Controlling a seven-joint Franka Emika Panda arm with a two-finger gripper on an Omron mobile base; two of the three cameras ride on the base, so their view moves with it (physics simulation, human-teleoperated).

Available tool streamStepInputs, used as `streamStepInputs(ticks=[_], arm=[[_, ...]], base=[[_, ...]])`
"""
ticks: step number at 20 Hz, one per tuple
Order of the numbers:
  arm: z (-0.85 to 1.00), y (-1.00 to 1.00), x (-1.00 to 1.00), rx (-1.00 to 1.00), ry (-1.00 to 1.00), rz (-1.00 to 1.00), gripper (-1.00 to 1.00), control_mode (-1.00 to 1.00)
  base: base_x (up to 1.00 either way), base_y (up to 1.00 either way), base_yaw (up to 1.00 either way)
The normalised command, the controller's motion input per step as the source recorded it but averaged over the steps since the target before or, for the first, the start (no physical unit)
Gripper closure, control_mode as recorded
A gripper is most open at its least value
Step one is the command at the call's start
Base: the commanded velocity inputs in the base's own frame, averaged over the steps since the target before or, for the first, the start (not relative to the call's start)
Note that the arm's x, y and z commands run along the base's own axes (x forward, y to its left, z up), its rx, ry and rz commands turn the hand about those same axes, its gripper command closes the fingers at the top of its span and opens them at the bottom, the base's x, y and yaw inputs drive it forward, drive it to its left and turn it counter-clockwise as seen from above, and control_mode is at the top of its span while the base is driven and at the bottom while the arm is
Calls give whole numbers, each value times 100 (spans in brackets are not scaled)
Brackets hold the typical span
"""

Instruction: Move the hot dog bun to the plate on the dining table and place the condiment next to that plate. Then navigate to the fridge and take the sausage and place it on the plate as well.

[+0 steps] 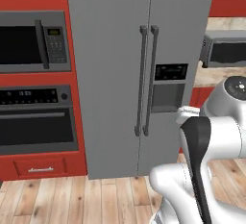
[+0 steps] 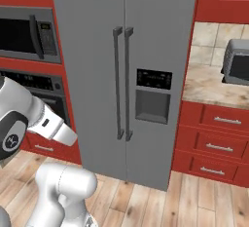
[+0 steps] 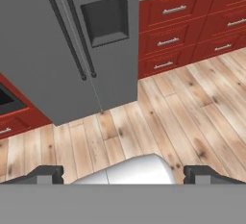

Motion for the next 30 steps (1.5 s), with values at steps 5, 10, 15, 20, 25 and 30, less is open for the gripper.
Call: streamStepInputs(ticks=[5,10,15,20,25,30], arm=[[0,0,0,0,0,0,-100,100],[0,0,0,0,0,0,-100,100],[0,0,0,0,0,0,-100,100],[0,0,0,0,0,0,-100,100],[0,0,0,0,0,0,-100,100],[0,0,0,0,0,0,-100,100]], base=[[13,0,-1],[49,-3,-1],[38,0,-7],[36,0,-10],[40,-1,-2],[39,0,0]])
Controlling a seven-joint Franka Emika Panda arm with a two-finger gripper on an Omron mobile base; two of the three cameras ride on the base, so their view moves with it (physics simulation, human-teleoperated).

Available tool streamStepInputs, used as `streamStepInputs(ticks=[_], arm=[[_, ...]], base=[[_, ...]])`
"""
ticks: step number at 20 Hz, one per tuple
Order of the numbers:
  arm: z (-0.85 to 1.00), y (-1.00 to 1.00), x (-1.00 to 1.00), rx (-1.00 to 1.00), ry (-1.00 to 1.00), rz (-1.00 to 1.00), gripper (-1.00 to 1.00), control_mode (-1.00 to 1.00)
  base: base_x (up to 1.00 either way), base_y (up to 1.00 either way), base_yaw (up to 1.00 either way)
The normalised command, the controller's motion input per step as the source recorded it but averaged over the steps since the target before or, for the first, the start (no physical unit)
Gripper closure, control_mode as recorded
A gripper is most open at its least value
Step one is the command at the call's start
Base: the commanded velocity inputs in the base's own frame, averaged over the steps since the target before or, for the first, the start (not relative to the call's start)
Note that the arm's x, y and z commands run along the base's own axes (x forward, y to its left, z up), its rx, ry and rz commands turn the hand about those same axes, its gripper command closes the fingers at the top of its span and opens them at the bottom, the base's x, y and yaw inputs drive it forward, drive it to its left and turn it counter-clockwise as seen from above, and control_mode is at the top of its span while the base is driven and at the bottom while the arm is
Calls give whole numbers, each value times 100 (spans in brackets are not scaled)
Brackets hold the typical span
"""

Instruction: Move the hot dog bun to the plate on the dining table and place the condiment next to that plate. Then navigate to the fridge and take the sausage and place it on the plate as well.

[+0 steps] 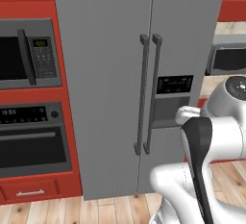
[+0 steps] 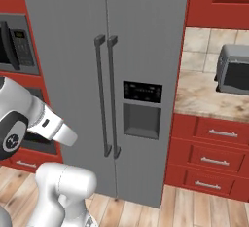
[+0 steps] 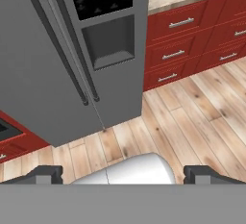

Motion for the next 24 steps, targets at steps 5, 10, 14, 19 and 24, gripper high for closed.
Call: streamStepInputs(ticks=[5,10,14,19,24], arm=[[0,0,0,0,0,0,-100,100],[0,0,0,0,0,0,-100,100],[0,0,0,0,0,0,-100,100],[0,0,0,0,0,0,-100,100],[0,0,0,0,0,0,-100,100]], base=[[8,0,0],[-17,6,0],[-16,0,0],[-34,0,0],[-23,2,0]])
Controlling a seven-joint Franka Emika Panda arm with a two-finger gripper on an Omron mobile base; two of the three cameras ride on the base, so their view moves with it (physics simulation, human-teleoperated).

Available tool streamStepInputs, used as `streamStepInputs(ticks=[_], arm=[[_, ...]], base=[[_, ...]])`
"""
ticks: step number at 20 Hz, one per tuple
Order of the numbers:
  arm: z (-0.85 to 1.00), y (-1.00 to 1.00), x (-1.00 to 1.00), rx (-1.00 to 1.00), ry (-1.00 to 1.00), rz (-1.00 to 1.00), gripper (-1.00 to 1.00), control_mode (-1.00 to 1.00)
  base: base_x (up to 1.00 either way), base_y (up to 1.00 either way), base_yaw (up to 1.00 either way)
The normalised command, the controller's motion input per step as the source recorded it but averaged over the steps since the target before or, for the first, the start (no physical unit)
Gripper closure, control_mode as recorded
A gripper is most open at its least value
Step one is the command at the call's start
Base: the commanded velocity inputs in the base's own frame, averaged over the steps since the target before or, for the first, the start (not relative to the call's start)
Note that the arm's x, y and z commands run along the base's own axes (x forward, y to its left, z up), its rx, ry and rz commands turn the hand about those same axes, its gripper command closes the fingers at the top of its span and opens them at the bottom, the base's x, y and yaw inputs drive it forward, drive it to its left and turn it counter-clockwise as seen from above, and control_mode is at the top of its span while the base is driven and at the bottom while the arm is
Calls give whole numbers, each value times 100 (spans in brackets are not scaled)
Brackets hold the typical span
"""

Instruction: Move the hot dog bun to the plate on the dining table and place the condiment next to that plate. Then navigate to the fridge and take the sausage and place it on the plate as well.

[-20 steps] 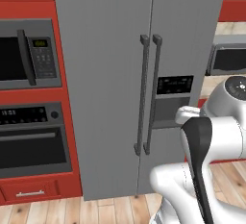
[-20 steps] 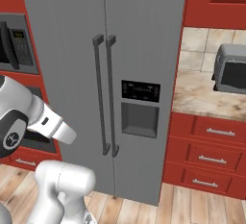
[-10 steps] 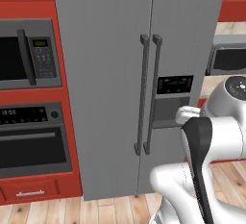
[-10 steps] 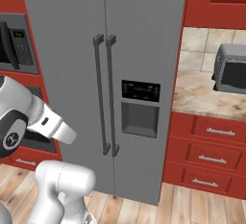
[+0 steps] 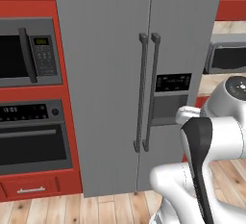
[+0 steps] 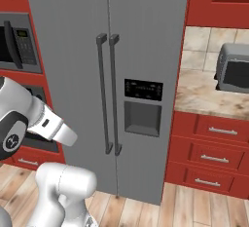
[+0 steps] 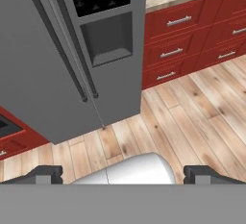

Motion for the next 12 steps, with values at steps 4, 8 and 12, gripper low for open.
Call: streamStepInputs(ticks=[4,8,12], arm=[[0,0,0,0,0,0,-100,100],[0,0,0,0,0,0,-100,100],[0,0,0,0,0,0,-100,100]], base=[[-18,0,0],[-15,0,0],[-40,0,0]])
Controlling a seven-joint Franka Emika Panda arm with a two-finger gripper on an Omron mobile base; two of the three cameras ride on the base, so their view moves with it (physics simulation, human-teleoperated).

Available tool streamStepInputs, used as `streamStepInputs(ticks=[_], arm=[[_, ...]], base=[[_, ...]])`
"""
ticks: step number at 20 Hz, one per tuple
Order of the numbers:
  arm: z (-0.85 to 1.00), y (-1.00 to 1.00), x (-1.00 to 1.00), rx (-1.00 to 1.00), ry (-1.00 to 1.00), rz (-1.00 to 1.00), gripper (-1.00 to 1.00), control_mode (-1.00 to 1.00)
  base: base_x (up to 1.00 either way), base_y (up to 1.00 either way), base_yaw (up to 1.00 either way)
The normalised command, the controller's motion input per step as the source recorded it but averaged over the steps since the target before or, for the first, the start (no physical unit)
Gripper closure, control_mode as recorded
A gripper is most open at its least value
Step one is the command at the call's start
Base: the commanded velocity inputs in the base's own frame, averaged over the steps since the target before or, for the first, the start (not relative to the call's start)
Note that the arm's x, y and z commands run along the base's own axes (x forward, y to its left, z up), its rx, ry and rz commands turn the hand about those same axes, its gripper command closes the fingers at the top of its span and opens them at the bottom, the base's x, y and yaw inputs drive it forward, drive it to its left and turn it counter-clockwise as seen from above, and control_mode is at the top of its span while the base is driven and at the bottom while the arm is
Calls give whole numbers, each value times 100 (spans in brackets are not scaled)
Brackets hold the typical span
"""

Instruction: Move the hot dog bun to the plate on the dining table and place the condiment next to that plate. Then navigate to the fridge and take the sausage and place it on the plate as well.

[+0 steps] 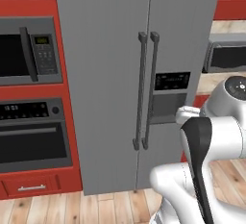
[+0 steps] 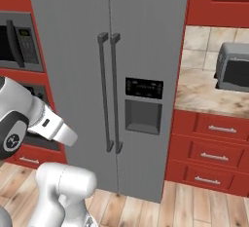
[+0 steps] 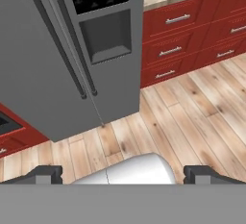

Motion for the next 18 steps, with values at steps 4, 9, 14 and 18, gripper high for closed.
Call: streamStepInputs(ticks=[4,9,14,18], arm=[[0,0,0,0,0,0,-100,100],[0,0,0,0,0,0,-100,100],[-2,-17,61,5,0,2,-100,-100],[-5,-33,100,11,7,9,-100,-100]], base=[[-45,2,0],[-18,1,0],[2,0,0],[0,0,0]])
